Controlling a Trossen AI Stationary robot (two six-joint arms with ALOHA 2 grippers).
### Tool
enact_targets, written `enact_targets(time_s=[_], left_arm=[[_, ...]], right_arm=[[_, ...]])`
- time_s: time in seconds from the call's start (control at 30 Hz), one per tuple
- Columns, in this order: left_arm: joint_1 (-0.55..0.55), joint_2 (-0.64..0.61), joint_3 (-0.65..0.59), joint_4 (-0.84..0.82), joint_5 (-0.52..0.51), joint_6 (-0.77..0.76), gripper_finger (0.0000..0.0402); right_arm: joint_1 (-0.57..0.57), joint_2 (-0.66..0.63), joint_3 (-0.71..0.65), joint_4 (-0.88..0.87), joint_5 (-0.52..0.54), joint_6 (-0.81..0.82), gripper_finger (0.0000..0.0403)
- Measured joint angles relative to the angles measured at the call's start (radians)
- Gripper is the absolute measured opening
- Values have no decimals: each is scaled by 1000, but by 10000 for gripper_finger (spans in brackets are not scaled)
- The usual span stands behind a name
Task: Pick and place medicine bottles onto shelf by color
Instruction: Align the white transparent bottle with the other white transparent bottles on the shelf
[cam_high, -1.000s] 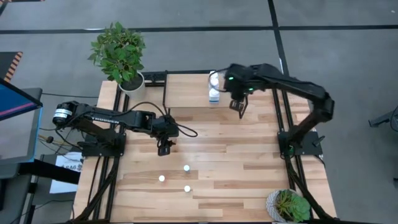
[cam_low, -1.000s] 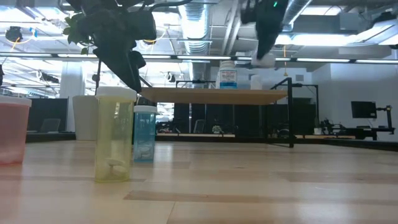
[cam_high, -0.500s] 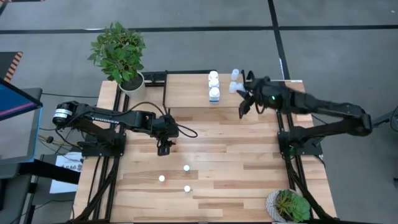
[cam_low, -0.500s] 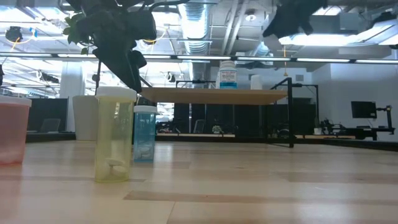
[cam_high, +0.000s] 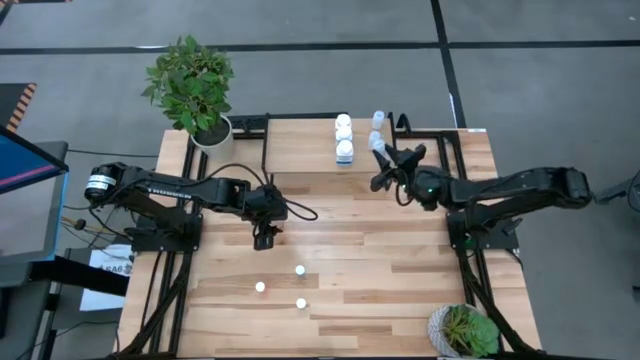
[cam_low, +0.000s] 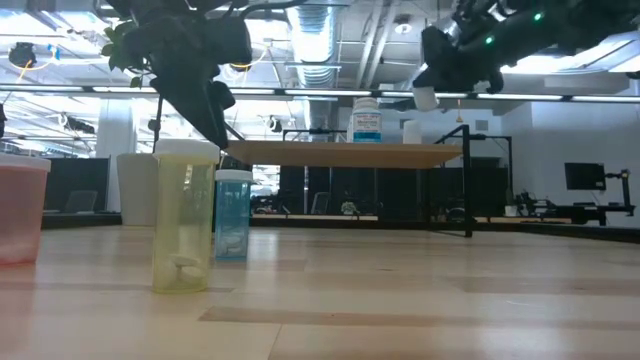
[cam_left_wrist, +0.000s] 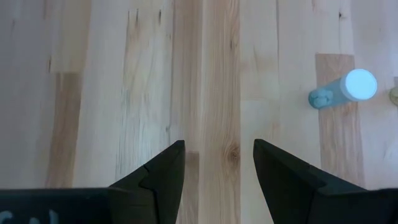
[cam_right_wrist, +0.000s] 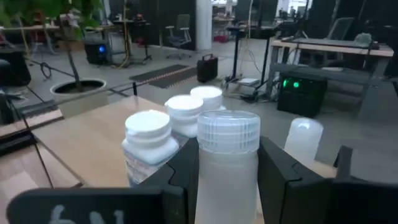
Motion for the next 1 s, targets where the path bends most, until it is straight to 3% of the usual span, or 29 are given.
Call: enact_targets(time_s=[0.17, 0.3, 0.67, 1.0], left_arm=[[0, 0, 0, 11, 0, 1, 177], [0, 0, 0, 10, 0, 1, 177], [0, 0, 0, 8, 0, 13, 176], [0, 0, 0, 7, 0, 9, 177]], right_arm=[[4, 109, 0, 38, 16, 66, 119], [5, 171, 0, 98, 110, 89, 119], [7, 277, 0, 175, 186, 108, 120], [7, 292, 0, 186, 188, 107, 162]])
